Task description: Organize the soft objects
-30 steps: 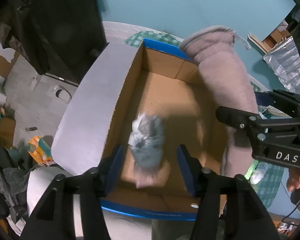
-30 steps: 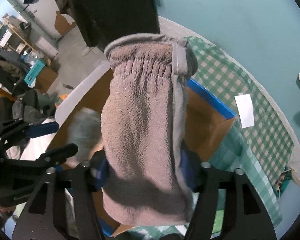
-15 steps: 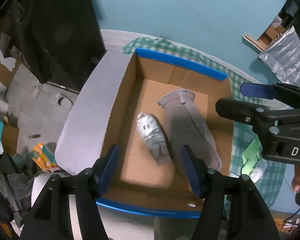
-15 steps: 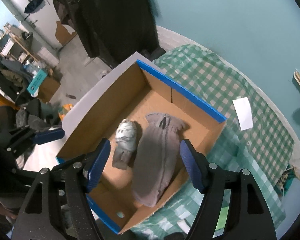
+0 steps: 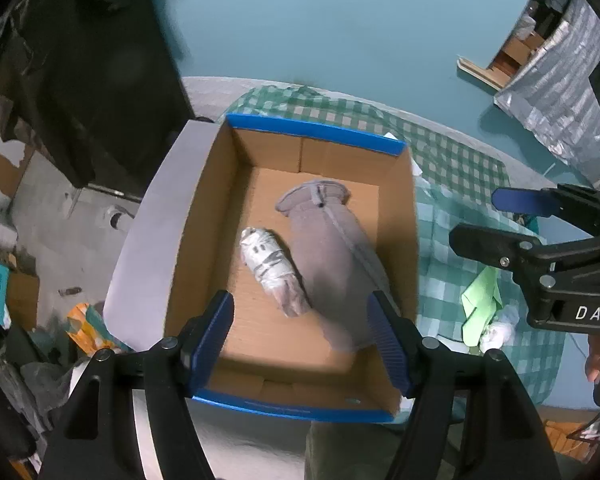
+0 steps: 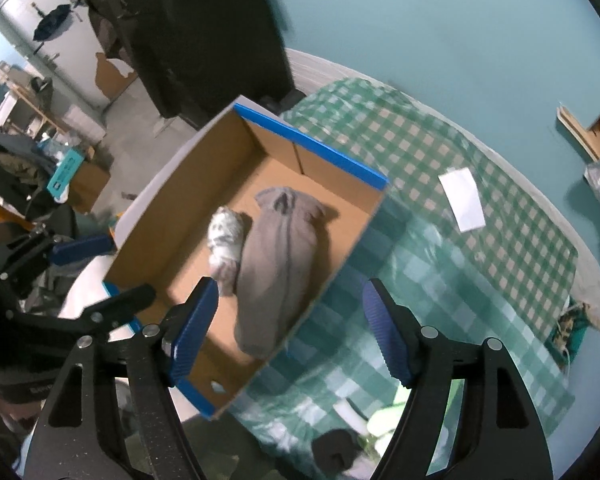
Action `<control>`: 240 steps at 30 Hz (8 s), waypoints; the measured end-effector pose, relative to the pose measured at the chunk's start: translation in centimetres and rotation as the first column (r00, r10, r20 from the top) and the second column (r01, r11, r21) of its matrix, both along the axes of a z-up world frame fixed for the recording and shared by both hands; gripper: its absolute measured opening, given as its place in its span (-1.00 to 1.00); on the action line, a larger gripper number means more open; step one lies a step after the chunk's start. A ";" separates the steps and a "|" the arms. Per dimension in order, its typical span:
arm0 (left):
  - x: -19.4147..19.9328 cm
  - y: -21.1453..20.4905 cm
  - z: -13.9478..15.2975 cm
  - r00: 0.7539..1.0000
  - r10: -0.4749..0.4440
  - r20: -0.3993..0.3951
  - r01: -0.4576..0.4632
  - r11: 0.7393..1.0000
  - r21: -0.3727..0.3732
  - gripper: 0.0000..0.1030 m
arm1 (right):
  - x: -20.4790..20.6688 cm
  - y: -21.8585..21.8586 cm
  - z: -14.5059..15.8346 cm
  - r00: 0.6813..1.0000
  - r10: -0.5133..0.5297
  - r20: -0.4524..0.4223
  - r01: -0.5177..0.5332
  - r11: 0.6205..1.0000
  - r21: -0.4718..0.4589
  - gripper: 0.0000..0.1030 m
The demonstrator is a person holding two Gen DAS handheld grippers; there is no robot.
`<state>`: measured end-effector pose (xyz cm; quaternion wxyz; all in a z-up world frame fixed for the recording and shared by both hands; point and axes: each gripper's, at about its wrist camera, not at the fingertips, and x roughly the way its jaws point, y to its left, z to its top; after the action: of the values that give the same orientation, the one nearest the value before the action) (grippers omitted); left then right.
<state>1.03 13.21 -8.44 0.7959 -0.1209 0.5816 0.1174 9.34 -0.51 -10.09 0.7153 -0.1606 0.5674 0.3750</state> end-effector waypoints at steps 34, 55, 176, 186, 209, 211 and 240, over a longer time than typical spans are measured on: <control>1.7 -16.4 -2.5 0.941 -0.328 -0.080 0.326 0.945 -0.034 0.42 | -1.2 -20.0 -3.0 0.938 -0.338 -0.075 0.327 0.937 -0.125 0.46; 2.3 -20.0 -8.4 0.916 -0.360 -0.174 0.349 0.932 -0.096 0.42 | -1.6 -23.4 -11.4 0.881 -0.441 -0.170 0.400 0.888 -0.227 0.46; 1.1 -20.6 -7.0 0.925 -0.359 -0.125 0.340 0.928 -0.150 -0.08 | -3.8 -23.5 -6.9 0.953 -0.282 -0.109 0.270 0.956 -0.112 0.07; 1.3 -18.5 -5.1 0.943 -0.317 -0.103 0.302 0.943 -0.137 -0.07 | -3.4 -20.8 -4.3 0.971 -0.221 -0.086 0.215 0.974 -0.073 0.07; 1.0 -12.5 -2.4 0.979 -0.192 -0.065 0.184 0.977 -0.111 -0.07 | -2.5 -12.8 -1.7 0.997 -0.053 -0.056 0.052 0.998 -0.024 0.07; 0.9 -11.9 -2.3 0.982 -0.179 -0.060 0.172 0.979 -0.110 -0.08 | -2.4 -12.0 -1.5 0.997 -0.043 -0.057 0.042 0.999 -0.018 0.07; -2.0 -1.8 -3.3 0.996 0.017 -0.088 -0.025 0.996 -0.084 -0.07 | -3.8 0.8 -1.5 0.990 0.125 -0.071 -0.126 0.992 -0.012 0.08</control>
<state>-1.00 11.39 -11.76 0.7626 -0.1557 0.6188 0.1059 5.55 0.27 -11.62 0.6687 -0.1888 0.5838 0.4199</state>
